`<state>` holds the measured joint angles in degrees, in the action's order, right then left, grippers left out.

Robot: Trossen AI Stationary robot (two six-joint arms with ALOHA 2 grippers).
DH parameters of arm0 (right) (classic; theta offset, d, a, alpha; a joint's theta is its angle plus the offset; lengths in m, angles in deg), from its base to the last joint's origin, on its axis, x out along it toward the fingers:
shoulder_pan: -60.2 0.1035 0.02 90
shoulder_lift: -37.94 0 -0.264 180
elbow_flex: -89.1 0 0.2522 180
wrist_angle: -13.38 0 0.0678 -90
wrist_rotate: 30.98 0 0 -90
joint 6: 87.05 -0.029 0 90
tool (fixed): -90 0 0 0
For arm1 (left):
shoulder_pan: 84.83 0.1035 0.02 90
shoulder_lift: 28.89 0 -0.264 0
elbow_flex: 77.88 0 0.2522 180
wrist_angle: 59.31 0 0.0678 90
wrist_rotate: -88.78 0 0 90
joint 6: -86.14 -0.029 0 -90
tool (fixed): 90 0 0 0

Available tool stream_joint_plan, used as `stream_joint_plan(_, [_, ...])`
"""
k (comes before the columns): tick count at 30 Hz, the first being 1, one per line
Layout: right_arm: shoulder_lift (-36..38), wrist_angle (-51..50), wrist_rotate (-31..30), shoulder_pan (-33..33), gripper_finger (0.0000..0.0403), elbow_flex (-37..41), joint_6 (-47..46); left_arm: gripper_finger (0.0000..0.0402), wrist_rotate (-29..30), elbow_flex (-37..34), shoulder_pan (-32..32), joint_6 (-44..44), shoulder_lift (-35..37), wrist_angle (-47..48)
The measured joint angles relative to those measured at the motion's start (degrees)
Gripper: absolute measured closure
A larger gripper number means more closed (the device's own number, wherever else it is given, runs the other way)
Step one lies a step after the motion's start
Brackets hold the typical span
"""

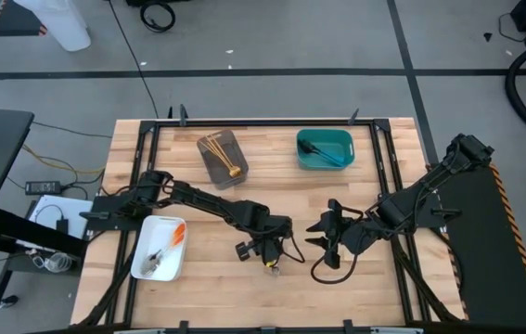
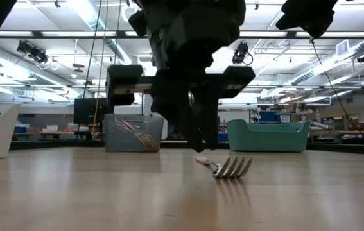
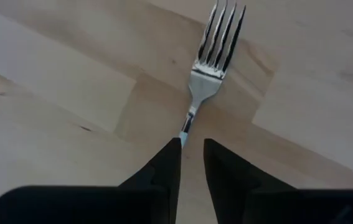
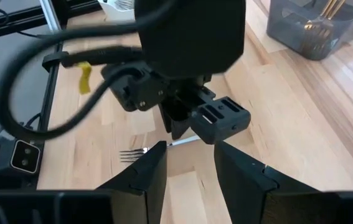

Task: Sort silverware by color (type)
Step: Put the orange fork into the white bin

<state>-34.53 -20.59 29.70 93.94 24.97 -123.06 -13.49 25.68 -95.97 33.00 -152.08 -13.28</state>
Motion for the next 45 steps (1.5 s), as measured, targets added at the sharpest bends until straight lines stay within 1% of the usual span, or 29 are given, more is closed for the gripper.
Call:
stream_joint_plan(4, [0.0, 0.01, 0.0, 0.0, 0.0259, 0.0, -0.22, 0.0315, 0.87, -0.11, -0.4, -0.03, -0.12, -1.03])
stream_joint_plan(15, [0.0, 0.72, -0.02, 0.0, 0.0259, 0.0, -0.04, 0.026, 0.78, -0.09, -0.74, -0.01, -0.1, -3.52])
stream_joint_plan(21, [0.0, 1.32, -0.04, 0.0, 0.0259, 0.0, 0.02, 0.0242, 0.59, -0.09, -0.74, -0.01, -0.07, -5.44])
stream_joint_plan(28, [0.0, 1.3, -0.07, 0.0, 0.0259, 0.0, 0.22, 0.0238, 0.32, -0.07, -0.74, -0.06, -0.04, -6.7])
stream_joint_plan(33, [0.0, 1.31, -0.09, 0.0, 0.0259, 0.0, 0.22, 0.0238, -3.11, 0.0, -0.65, -0.54, -0.39, -7.17])
stream_joint_plan(41, [0.0, 1.38, -0.89, 0.0, 0.0259, -0.02, 0.63, 0.0239, -4.07, 0.0, 0.23, -2.8, -3.16, -5.64])
stream_joint_plan(45, [0.0, 1.74, -1.09, 0.01, 0.0259, -0.02, 0.62, 0.0241, -4.72, 0.13, 1.0, -2.54, -3.65, -4.76])
